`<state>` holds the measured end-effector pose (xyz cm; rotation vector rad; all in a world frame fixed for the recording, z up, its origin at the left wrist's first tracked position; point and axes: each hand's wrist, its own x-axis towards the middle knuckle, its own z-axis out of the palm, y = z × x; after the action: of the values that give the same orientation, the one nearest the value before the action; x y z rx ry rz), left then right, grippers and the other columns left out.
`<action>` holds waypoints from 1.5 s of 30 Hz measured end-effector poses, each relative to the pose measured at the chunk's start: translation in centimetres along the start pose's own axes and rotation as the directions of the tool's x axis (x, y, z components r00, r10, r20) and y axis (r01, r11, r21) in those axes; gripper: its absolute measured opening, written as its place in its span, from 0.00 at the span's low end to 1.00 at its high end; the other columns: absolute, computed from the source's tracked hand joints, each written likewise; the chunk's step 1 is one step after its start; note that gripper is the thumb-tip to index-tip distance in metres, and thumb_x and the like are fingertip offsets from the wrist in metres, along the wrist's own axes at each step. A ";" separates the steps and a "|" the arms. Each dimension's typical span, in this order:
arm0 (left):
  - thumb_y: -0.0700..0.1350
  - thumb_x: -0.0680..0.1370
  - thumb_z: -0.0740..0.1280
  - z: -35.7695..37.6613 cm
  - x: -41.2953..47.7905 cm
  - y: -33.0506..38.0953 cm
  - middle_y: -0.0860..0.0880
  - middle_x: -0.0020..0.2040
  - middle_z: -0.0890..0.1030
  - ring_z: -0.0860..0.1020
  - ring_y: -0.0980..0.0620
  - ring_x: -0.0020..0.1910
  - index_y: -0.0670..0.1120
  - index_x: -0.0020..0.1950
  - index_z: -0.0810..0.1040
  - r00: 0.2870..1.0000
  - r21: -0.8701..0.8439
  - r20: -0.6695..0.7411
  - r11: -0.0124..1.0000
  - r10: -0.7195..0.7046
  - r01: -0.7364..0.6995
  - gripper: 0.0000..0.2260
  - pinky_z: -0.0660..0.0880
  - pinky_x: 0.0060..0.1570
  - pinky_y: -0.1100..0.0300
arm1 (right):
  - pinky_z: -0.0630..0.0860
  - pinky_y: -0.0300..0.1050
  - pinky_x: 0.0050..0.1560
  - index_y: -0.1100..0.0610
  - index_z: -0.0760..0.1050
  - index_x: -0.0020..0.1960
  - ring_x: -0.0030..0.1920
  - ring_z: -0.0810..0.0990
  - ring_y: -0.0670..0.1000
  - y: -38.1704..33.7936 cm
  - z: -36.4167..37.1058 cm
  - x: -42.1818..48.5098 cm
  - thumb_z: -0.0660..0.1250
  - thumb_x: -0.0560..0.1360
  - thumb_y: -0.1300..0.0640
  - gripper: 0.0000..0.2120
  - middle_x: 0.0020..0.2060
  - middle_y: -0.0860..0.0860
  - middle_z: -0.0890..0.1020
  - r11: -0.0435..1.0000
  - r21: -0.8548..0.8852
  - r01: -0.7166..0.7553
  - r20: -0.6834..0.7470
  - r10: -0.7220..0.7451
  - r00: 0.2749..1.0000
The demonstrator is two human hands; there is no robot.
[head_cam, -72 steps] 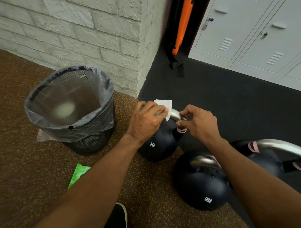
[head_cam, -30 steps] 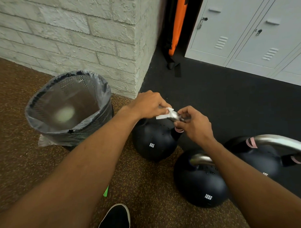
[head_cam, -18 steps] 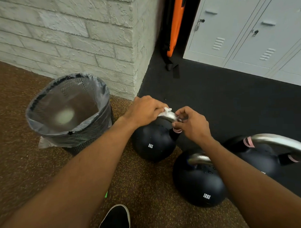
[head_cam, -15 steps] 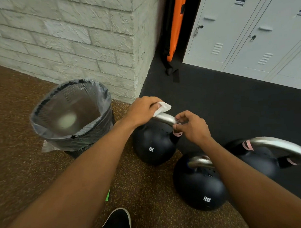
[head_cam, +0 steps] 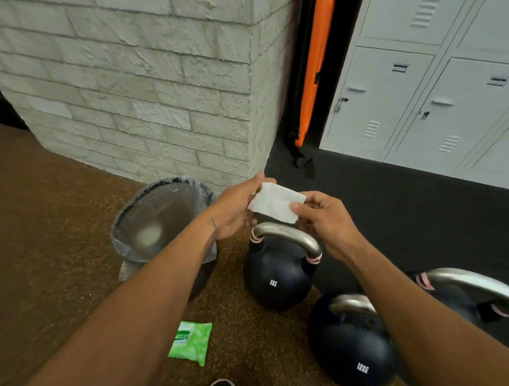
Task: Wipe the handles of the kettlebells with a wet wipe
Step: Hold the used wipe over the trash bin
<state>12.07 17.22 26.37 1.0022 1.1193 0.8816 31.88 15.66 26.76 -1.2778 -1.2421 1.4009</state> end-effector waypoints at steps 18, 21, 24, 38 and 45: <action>0.27 0.74 0.68 -13.3 -8.1 4.1 0.43 0.38 0.85 0.81 0.52 0.33 0.42 0.37 0.86 0.948 0.241 -0.298 0.970 0.109 -0.036 0.13 0.73 0.32 0.62 | 0.76 0.50 0.39 0.55 0.80 0.52 0.37 0.80 0.55 -2.8 11.7 0.0 0.72 0.74 0.63 0.09 0.36 0.56 0.83 0.991 -0.133 0.007 0.180 0.017 0.983; 0.31 0.74 0.70 -15.6 -8.4 3.5 0.41 0.46 0.86 0.85 0.47 0.43 0.40 0.41 0.87 0.935 0.182 -0.340 0.983 0.101 -0.040 0.07 0.76 0.49 0.55 | 0.76 0.44 0.36 0.53 0.80 0.53 0.38 0.81 0.51 -1.7 12.4 0.2 0.73 0.74 0.58 0.08 0.41 0.56 0.83 0.980 -0.194 -0.048 0.185 0.084 0.979; 0.35 0.74 0.72 -16.6 -8.7 3.0 0.43 0.40 0.86 0.84 0.53 0.37 0.35 0.48 0.84 0.954 0.125 -0.282 0.990 0.100 -0.067 0.05 0.72 0.47 0.56 | 0.78 0.43 0.39 0.49 0.79 0.57 0.42 0.83 0.49 -0.8 13.9 1.0 0.72 0.75 0.48 0.13 0.47 0.51 0.84 0.974 -0.185 -0.130 0.222 0.171 0.960; 0.37 0.66 0.80 -21.9 -6.5 -1.6 0.54 0.35 0.83 0.80 0.55 0.35 0.50 0.39 0.85 0.863 0.612 -0.465 0.775 0.195 0.155 0.10 0.76 0.39 0.63 | 0.84 0.54 0.45 0.51 0.82 0.38 0.39 0.86 0.54 1.6 23.9 6.7 0.75 0.71 0.63 0.08 0.38 0.54 0.86 0.844 -0.534 0.051 0.175 0.051 0.983; 0.48 0.72 0.76 -23.5 -5.3 -3.6 0.55 0.60 0.82 0.82 0.53 0.48 0.60 0.66 0.76 0.819 0.740 -0.535 0.583 0.208 0.335 0.24 0.81 0.48 0.52 | 0.78 0.55 0.58 0.50 0.76 0.62 0.53 0.82 0.53 4.0 24.4 8.6 0.74 0.72 0.45 0.21 0.57 0.48 0.81 0.731 -0.680 0.064 0.166 0.069 0.984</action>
<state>-11.71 15.55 21.42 1.4698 2.2190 0.5784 6.73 20.47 21.12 -1.6534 -2.0082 1.0944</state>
